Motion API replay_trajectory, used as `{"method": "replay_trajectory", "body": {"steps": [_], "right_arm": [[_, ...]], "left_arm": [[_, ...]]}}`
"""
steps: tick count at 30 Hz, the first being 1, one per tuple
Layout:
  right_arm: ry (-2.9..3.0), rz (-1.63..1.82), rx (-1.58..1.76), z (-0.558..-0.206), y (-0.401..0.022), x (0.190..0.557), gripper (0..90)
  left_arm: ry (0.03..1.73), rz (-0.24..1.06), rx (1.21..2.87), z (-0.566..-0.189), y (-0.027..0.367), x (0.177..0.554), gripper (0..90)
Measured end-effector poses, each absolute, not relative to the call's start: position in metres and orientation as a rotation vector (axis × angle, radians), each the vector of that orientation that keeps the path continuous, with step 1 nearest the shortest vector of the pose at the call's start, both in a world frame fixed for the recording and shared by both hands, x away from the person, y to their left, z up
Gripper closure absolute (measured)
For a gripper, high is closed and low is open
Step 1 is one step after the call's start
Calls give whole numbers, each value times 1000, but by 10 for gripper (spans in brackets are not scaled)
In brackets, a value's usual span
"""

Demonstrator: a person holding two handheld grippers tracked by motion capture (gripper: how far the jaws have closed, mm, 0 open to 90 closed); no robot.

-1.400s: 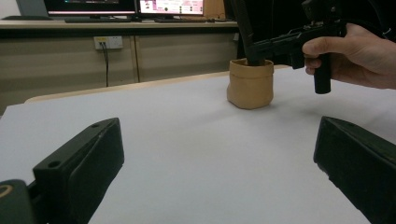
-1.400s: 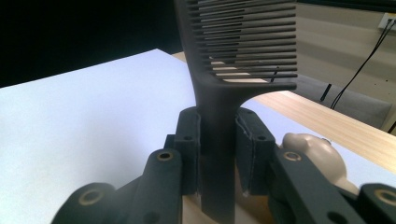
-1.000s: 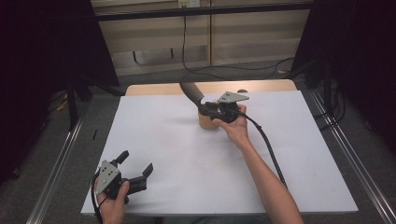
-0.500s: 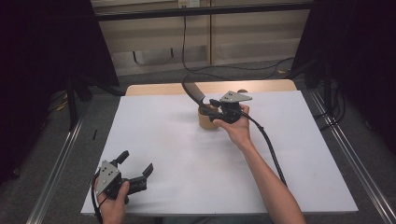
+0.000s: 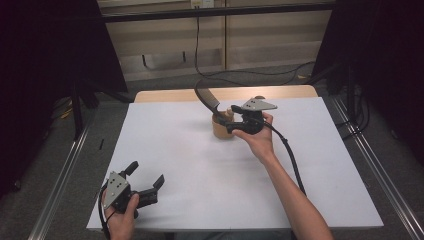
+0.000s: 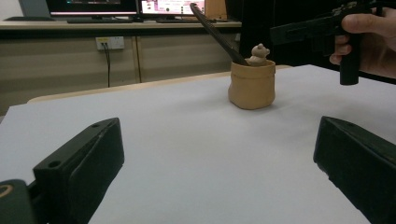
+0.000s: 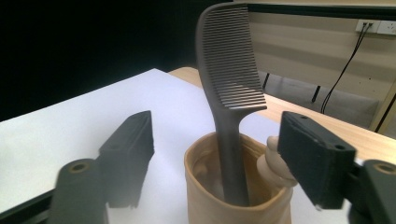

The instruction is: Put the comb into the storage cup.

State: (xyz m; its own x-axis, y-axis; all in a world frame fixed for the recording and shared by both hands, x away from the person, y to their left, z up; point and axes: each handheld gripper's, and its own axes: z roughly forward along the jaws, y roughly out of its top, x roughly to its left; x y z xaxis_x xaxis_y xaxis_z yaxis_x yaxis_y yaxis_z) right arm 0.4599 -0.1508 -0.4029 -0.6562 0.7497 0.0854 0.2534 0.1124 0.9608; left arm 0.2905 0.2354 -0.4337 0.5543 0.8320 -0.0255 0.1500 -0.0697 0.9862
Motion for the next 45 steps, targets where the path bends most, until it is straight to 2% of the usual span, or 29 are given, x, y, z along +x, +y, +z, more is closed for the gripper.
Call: {"method": "replay_trajectory", "body": {"steps": [7,15,45], "right_arm": [[1913,1537,1039,-401,-158,453,38],[1867,1499,1070,-401,-168,446,0],[1723,1381,1137,-409,-193,409,0]], "left_arm": [[871,703,1558,-433,236,291,19],[885,701,1553,-434,237,292,18],[897,701,1550,-435,239,289,19]]}}
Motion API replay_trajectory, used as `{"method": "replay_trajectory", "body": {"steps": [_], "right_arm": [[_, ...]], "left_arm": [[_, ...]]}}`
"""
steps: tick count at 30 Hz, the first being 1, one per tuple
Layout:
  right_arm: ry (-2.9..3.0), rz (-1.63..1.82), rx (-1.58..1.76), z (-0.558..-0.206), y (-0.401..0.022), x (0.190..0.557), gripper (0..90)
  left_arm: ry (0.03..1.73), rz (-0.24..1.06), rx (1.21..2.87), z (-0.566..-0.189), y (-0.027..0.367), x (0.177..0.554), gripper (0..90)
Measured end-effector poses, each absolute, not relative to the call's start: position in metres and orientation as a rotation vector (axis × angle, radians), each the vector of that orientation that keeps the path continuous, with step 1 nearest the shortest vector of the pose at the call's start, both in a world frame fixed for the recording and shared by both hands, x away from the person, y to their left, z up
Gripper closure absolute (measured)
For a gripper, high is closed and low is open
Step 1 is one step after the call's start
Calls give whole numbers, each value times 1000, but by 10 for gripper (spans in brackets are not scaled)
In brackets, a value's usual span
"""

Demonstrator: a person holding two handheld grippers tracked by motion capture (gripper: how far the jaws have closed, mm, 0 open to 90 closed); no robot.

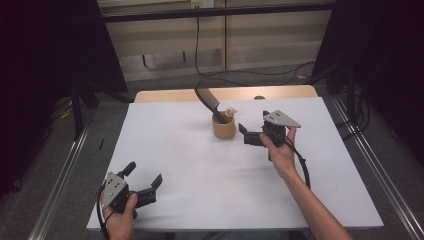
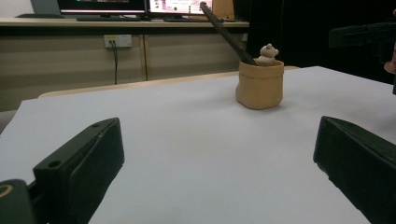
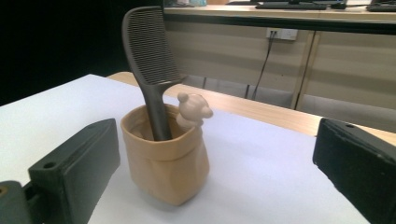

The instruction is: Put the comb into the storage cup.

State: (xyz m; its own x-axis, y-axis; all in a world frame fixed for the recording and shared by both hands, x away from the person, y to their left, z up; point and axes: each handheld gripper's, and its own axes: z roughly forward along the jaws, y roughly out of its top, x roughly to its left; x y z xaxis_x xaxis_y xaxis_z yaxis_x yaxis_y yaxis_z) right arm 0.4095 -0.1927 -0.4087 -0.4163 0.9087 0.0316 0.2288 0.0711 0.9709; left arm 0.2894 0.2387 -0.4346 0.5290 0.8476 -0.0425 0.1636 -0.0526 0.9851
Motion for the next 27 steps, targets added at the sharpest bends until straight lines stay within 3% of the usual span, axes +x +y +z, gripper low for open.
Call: {"method": "replay_trajectory", "body": {"steps": [27], "right_arm": [[1662,1339,1134,-416,-233,357,0]], "left_arm": [[914,712,1556,-435,238,290,21]]}}
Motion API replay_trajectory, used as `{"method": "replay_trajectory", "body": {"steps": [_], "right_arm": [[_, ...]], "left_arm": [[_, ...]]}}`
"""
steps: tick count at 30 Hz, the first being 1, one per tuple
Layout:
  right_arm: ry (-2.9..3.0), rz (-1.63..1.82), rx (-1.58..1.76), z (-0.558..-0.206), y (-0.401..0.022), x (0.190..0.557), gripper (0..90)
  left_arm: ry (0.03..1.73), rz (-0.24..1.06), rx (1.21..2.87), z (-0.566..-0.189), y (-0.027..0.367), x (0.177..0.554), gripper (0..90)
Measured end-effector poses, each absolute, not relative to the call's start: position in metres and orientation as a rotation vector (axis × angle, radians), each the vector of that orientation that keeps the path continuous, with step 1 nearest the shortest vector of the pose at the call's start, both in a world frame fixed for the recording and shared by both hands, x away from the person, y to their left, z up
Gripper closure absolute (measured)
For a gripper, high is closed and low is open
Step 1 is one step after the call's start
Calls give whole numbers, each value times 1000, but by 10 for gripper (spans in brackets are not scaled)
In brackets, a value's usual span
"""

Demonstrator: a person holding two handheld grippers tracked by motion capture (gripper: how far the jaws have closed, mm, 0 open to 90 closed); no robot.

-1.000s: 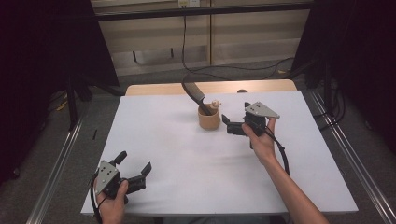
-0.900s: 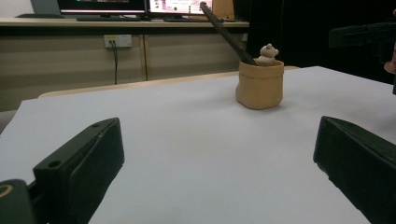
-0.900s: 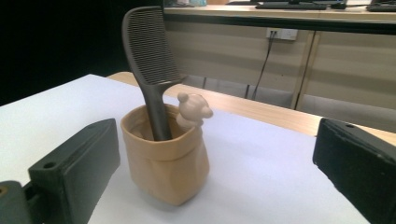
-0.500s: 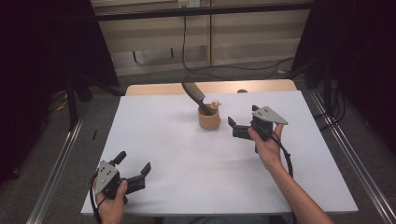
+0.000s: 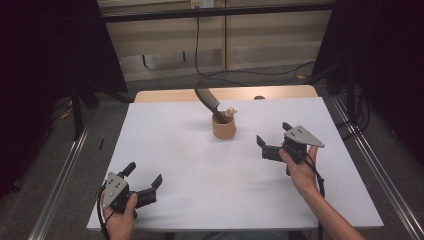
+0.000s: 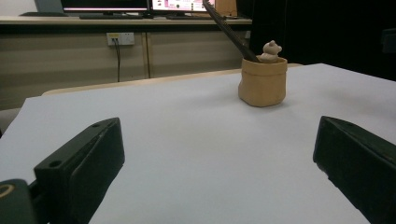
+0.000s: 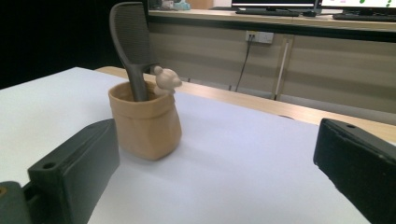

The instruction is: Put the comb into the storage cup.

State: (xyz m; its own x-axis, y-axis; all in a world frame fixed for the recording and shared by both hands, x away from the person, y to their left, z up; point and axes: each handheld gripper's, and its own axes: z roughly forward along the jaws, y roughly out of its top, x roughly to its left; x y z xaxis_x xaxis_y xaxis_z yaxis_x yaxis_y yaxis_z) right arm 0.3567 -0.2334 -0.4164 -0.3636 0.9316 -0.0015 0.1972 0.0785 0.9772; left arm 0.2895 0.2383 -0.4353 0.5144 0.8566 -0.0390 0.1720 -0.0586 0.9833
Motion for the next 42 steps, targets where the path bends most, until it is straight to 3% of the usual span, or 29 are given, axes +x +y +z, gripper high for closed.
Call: {"method": "replay_trajectory", "body": {"steps": [42], "right_arm": [[1562,1300,1180,-420,-287,269,0]], "left_arm": [[908,716,1566,-435,238,284,19]]}}
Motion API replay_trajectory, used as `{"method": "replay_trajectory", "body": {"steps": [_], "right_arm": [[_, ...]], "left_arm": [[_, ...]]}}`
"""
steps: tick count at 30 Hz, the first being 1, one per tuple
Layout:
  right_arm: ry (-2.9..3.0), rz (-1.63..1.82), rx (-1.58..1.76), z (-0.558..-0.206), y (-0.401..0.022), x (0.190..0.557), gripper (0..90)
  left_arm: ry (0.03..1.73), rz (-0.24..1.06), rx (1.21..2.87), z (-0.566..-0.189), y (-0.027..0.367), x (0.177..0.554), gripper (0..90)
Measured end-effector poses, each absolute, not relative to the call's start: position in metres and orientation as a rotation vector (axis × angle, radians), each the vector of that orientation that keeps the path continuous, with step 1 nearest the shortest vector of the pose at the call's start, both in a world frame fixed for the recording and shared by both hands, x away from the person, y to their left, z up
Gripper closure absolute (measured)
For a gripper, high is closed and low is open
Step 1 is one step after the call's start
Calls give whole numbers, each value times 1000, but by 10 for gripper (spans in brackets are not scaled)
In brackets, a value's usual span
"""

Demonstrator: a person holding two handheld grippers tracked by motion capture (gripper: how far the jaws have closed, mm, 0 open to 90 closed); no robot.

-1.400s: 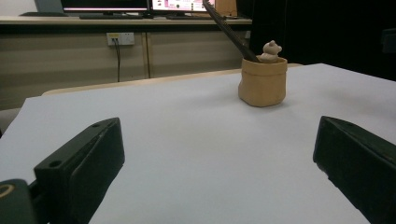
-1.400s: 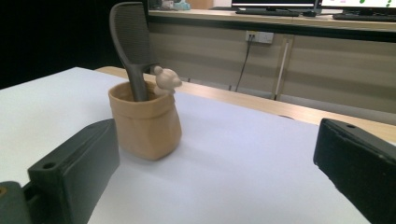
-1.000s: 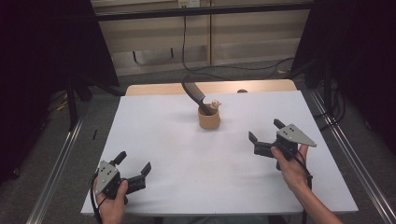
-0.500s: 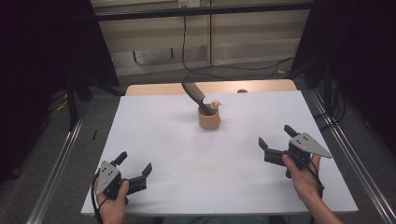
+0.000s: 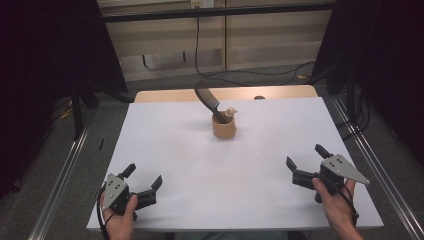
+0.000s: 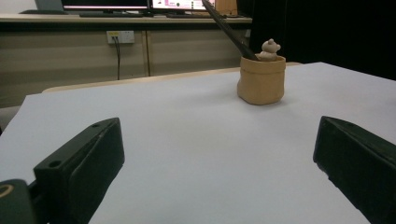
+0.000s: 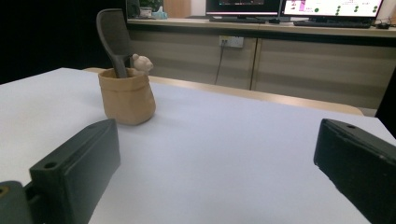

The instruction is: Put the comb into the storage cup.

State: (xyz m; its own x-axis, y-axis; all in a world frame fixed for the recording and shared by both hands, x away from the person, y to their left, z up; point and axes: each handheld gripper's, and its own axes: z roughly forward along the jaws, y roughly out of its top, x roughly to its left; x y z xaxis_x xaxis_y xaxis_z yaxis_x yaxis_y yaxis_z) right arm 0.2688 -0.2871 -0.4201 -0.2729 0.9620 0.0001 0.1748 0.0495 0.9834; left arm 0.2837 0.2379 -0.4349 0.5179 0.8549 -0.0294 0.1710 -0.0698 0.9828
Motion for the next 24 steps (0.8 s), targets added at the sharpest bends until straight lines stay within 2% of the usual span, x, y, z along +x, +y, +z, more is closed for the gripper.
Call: {"method": "replay_trajectory", "body": {"steps": [24], "right_arm": [[1541,1230,1220,-438,-307,234,0]], "left_arm": [[901,727,1557,-434,238,281,19]]}}
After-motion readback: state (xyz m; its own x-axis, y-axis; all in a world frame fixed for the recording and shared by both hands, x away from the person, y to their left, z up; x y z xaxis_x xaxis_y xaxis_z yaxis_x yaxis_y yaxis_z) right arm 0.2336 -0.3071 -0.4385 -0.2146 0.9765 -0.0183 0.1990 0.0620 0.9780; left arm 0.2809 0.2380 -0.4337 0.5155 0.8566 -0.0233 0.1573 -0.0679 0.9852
